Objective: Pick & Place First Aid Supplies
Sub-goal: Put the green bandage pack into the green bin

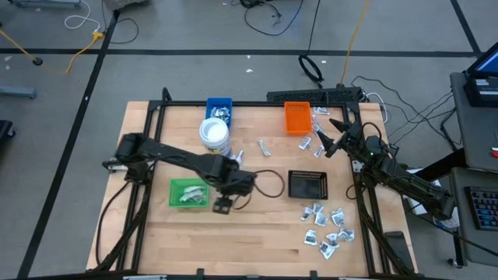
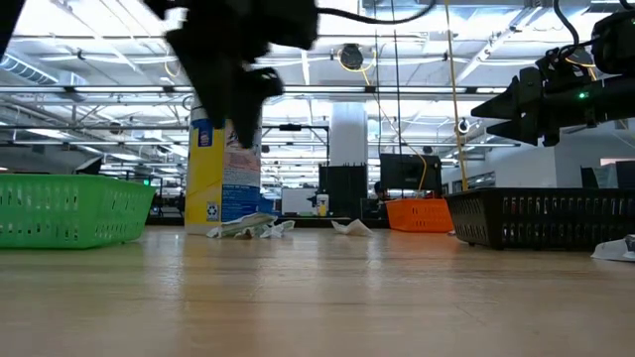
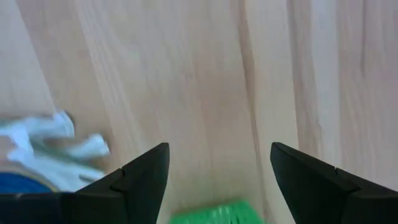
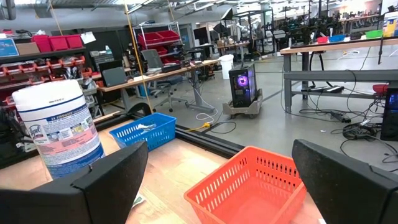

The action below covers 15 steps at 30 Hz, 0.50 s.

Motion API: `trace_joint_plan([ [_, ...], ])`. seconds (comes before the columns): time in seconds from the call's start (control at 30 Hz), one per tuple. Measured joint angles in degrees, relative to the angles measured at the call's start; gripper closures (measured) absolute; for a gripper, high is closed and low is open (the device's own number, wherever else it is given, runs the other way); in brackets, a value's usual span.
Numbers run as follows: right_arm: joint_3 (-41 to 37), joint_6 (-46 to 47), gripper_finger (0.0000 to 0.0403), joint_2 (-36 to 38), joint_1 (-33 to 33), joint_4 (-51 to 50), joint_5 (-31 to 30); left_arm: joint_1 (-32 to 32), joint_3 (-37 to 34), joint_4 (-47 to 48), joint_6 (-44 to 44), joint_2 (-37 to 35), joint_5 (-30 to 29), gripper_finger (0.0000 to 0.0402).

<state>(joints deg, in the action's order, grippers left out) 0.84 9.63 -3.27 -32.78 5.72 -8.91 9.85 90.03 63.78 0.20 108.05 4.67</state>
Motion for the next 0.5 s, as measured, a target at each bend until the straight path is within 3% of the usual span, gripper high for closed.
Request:
trace_joint_plan([
  [0.3,0.0,0.0,0.0009,0.0,0.0,0.0,0.0,-4.9,15.2,-0.1,-2.0,12.4,1.2,0.0122],
  [0.5,0.0,0.0,0.0009,0.0,0.0,0.0,0.0,-9.6,24.1,-0.9,-15.2,19.3,2.5,0.0118],
])
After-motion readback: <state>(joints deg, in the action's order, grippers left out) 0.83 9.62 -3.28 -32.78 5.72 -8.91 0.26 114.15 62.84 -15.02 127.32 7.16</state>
